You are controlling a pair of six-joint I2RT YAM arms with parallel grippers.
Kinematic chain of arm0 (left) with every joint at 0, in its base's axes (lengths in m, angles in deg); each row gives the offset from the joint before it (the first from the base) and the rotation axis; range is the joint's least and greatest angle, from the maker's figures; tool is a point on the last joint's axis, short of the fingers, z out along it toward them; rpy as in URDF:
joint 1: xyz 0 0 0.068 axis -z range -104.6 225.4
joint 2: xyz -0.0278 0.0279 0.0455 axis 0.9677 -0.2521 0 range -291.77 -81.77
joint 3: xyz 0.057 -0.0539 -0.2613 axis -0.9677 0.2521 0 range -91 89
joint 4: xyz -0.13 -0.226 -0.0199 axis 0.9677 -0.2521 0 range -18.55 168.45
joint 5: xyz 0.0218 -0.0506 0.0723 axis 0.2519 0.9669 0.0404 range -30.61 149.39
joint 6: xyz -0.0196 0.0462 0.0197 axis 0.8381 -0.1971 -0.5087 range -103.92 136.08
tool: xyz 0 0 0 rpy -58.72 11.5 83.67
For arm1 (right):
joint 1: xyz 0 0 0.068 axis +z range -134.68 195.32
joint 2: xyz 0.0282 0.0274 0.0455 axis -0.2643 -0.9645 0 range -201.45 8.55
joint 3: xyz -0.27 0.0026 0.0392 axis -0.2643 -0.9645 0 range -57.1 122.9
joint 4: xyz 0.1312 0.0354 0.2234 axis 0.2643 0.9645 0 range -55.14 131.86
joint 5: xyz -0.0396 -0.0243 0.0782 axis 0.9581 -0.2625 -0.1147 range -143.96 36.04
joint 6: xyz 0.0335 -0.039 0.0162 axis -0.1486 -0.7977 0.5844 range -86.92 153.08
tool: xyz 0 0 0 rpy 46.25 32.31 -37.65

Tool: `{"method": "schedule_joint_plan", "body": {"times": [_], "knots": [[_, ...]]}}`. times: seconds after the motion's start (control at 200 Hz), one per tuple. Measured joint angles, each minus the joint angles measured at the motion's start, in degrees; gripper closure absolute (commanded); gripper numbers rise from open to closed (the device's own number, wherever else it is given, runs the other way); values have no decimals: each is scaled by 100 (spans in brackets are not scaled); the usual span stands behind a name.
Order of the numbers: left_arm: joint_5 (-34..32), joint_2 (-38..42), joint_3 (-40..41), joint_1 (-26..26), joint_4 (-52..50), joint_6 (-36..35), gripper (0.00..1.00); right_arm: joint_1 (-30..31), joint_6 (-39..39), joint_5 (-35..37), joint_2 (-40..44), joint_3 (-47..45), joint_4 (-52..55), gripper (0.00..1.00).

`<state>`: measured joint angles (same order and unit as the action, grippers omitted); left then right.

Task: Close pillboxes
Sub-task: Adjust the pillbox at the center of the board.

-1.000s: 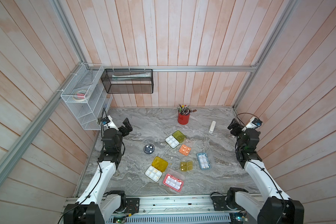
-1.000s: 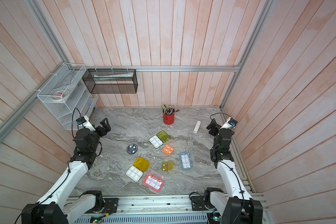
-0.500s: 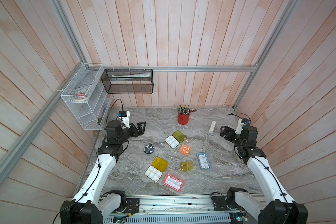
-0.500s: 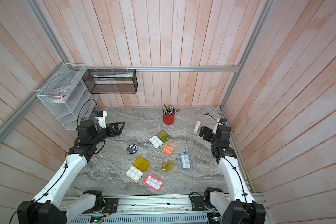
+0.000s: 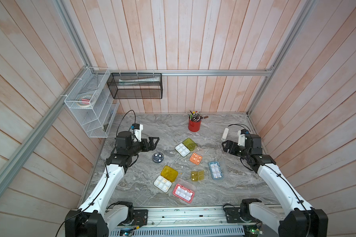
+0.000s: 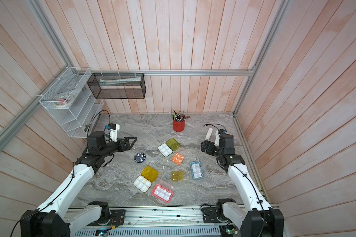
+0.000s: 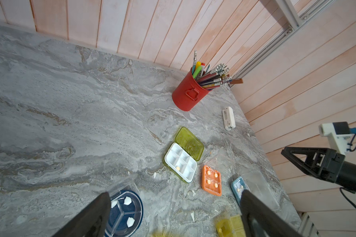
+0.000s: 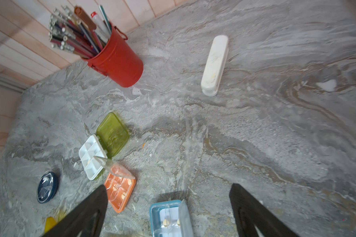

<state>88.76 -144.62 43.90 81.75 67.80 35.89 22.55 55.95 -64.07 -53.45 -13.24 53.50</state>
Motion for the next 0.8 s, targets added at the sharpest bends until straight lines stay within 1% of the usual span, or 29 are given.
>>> {"method": "schedule_joint_plan", "body": {"times": [0.07,0.155,0.34,0.585,0.675,0.8], "knots": [[98,0,164,0,28,70,0,251,31,52,-146,-35,4,6],[232,-7,389,9,94,164,0,391,101,131,-289,-101,26,6],[474,-68,675,55,251,319,0,433,136,319,-422,-118,120,6],[627,-76,715,122,280,337,0,433,201,404,-411,-260,214,8],[627,-74,715,122,297,337,0,457,315,435,-236,-358,313,9],[640,-74,715,122,299,337,0,623,555,446,264,-358,332,9]]}}
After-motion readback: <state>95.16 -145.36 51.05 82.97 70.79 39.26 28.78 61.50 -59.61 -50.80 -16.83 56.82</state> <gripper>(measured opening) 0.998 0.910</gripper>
